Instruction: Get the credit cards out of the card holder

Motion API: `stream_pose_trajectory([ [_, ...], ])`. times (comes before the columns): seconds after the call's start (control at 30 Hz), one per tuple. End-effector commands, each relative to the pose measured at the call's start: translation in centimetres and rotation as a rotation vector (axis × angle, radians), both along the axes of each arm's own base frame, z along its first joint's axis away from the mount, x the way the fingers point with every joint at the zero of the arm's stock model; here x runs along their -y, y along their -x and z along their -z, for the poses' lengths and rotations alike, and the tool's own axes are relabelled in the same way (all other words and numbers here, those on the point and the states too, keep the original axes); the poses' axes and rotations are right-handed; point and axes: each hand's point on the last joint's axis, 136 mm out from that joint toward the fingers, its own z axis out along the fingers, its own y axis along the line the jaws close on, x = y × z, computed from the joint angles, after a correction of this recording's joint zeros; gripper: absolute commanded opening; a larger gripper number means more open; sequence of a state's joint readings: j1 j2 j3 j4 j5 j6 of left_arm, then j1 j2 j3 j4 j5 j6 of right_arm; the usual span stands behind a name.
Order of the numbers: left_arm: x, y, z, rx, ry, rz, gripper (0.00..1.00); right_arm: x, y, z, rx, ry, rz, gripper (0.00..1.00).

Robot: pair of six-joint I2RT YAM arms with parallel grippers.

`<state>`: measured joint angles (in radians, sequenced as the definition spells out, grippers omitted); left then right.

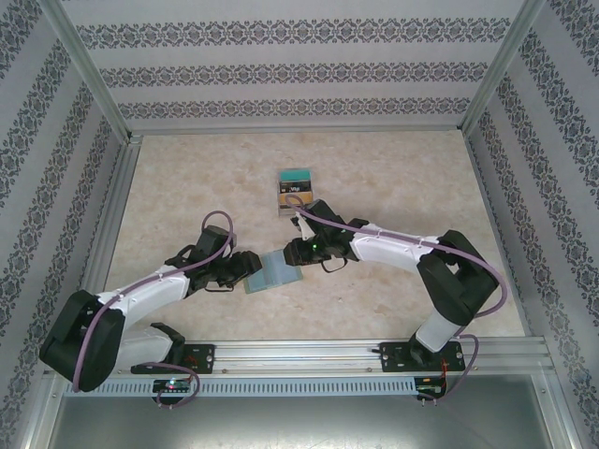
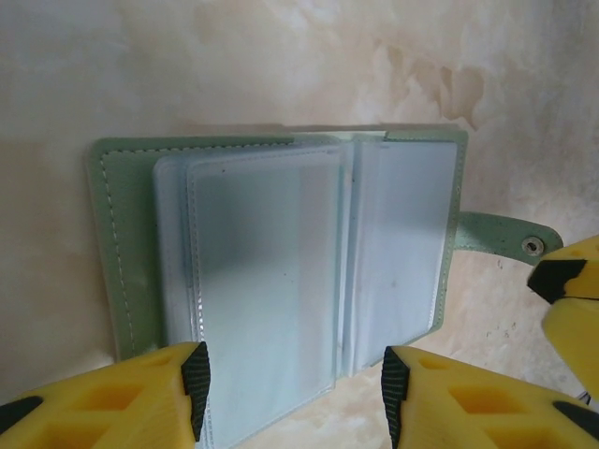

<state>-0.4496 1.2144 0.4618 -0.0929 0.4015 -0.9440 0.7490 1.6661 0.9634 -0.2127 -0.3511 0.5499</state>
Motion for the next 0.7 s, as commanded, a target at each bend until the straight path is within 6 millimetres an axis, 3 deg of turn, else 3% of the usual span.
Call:
stream_pose_trajectory([
  [0.0, 0.1, -0.4, 0.2, 0.006, 0.013, -0.005, 0.54, 0.6, 0.3, 1.8, -0.008, 0.066, -0.006, 0.31],
  [0.4, 0.4, -0.2, 1.4, -0.036, 0.0, 0.019, 0.53, 1.1, 1.6, 6.4, -0.078, 0.154, -0.025, 0.23],
  [0.67, 0.5, -0.4, 0.6, -0.02, 0.006, 0.026, 0.51, 0.9, 2.3, 7.0, -0.1, 0.16, -0.035, 0.23],
])
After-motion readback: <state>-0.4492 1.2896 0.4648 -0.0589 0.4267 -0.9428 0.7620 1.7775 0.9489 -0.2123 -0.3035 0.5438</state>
